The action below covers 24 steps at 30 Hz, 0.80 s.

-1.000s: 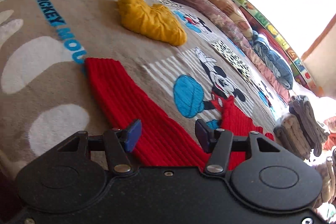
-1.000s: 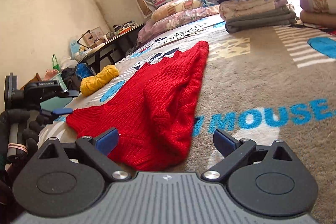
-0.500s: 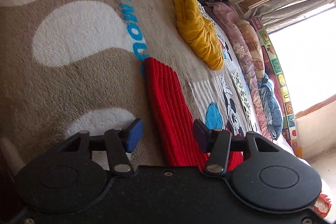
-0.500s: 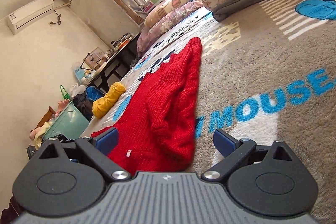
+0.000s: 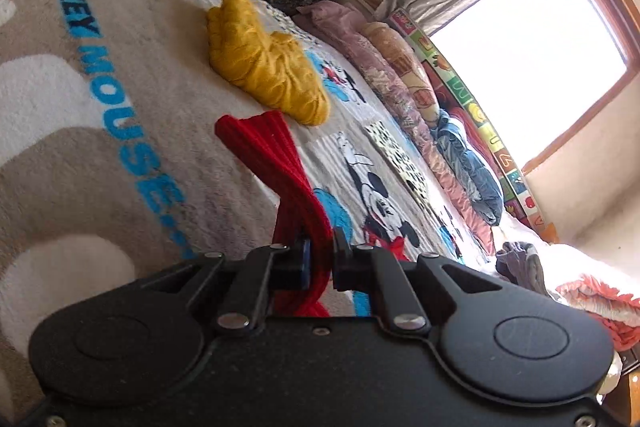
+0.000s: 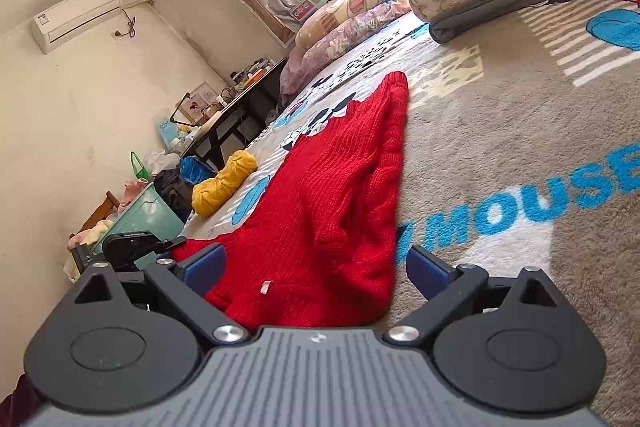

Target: Fold clothes

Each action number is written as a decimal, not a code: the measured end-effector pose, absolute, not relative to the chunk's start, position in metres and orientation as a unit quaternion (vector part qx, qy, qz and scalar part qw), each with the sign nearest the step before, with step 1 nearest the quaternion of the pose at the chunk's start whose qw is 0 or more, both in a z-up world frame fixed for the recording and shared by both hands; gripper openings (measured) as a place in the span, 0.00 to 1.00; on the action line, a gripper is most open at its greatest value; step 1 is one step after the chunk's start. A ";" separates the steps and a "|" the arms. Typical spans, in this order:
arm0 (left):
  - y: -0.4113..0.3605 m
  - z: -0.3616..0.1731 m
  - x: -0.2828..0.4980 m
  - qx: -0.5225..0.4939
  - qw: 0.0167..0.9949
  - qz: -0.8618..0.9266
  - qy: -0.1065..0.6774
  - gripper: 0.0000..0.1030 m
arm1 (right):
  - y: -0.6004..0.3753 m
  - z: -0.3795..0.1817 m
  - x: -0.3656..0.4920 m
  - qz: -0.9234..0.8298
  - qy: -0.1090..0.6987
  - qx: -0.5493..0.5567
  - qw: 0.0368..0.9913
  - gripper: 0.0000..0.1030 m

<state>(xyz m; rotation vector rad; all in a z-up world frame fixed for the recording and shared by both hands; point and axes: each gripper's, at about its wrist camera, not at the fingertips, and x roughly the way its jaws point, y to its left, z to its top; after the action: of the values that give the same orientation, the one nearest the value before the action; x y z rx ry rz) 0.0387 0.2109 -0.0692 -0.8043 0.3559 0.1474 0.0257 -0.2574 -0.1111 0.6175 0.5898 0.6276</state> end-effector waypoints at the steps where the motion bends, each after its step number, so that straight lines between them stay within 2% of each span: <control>1: 0.199 -0.064 0.041 -0.367 0.913 0.059 0.171 0.07 | -0.258 -0.111 0.026 0.301 0.280 0.296 0.862 0.93; 7: 0.128 -0.053 0.055 -0.276 0.944 -0.011 0.179 0.07 | -0.259 -0.109 0.026 0.308 0.273 0.303 0.859 0.86; 24: -0.029 -0.080 0.067 0.020 0.972 -0.134 0.193 0.07 | -0.265 -0.117 0.056 0.294 0.274 0.404 0.822 0.80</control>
<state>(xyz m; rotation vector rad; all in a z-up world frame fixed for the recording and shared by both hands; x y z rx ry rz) 0.0668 -0.0295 -0.0797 0.0413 0.3894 -0.2707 0.0556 -0.2649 -0.1166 0.8601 0.5825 0.6247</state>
